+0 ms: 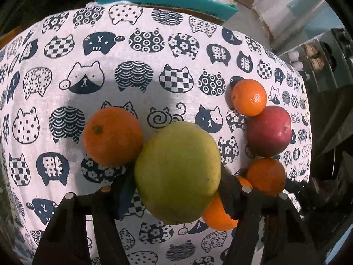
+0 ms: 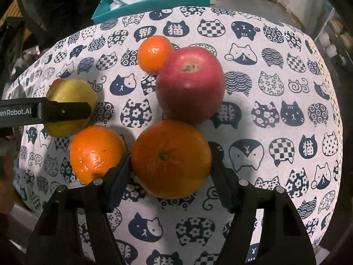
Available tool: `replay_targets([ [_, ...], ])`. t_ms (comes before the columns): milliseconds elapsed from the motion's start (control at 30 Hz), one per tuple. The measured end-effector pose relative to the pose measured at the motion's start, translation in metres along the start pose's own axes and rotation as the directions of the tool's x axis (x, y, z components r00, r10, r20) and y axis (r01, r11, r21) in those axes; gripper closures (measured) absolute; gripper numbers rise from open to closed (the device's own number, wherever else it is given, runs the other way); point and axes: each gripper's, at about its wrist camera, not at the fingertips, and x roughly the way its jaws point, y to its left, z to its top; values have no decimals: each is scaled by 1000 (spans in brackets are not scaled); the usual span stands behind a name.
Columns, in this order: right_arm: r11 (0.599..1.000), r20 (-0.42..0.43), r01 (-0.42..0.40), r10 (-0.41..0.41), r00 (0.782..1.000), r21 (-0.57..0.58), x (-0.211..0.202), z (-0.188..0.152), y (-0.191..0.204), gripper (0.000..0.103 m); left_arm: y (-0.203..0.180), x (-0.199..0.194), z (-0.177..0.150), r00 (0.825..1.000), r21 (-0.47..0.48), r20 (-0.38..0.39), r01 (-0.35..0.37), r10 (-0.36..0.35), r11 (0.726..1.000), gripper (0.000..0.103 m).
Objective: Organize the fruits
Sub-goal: 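Grasp the green pear with the left gripper while the right gripper grasps the large orange, then lift the green pear with the left gripper while the right gripper lifts the large orange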
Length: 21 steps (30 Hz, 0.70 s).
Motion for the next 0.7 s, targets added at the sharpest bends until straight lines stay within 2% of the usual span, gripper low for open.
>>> replay_targets([
  [333,1000,37,15,-15,999,-7,-16,-2,0,34,-6,-6,-18,998,104,25,-54,52,993,36],
  [700,999,136,36,-34,990,-9,-59,3,10,34,-13,-41,-38,992,184,102,-89,71,979,36],
])
